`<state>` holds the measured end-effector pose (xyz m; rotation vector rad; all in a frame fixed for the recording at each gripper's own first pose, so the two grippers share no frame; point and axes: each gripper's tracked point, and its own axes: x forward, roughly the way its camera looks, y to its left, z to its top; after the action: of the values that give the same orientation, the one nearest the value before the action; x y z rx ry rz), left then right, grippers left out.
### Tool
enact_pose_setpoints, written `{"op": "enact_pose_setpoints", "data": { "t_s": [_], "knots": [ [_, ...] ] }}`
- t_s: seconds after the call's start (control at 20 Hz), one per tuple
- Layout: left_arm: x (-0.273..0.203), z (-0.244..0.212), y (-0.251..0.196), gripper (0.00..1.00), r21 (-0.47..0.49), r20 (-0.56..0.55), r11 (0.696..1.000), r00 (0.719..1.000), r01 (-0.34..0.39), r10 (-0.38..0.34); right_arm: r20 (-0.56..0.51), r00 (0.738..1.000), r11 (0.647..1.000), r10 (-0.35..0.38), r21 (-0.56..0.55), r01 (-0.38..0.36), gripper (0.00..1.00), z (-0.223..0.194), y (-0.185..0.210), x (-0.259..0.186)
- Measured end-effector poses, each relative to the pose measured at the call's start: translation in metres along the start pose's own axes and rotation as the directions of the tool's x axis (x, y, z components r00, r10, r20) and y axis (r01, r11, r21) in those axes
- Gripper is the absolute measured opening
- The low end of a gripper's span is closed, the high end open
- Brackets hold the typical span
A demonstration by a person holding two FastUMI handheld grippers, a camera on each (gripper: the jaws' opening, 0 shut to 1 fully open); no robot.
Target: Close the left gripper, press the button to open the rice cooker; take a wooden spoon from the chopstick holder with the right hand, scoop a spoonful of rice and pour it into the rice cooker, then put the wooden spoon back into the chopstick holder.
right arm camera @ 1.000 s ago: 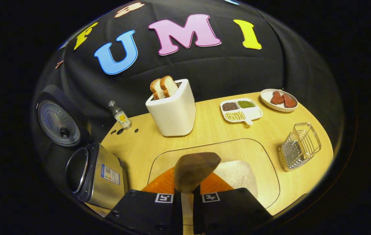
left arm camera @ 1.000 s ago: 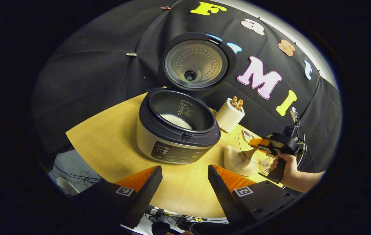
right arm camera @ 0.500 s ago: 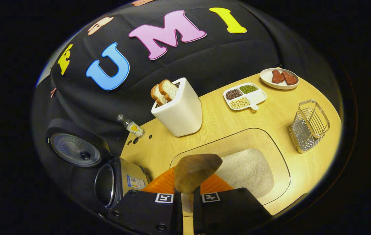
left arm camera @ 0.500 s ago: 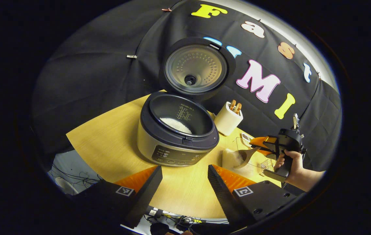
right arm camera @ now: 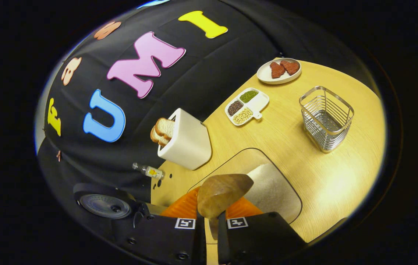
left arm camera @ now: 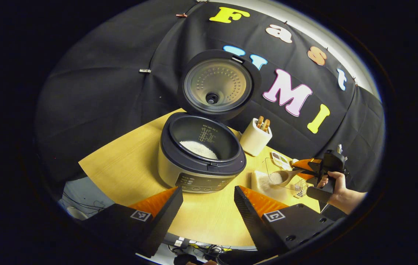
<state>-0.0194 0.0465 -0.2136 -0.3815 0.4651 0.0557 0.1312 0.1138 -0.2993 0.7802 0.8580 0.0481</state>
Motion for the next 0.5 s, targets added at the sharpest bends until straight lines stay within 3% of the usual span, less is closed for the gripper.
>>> {"op": "enact_pose_setpoints", "data": {
  "t_s": [0.5],
  "knots": [
    [-0.001,0.008,-0.009,0.95,0.006,0.018,0.999,0.999,0.038,-0.038,0.05,0.995,0.969,0.088,0.225,-0.097,0.16,0.032,0.035,-0.025]
  ]
}}
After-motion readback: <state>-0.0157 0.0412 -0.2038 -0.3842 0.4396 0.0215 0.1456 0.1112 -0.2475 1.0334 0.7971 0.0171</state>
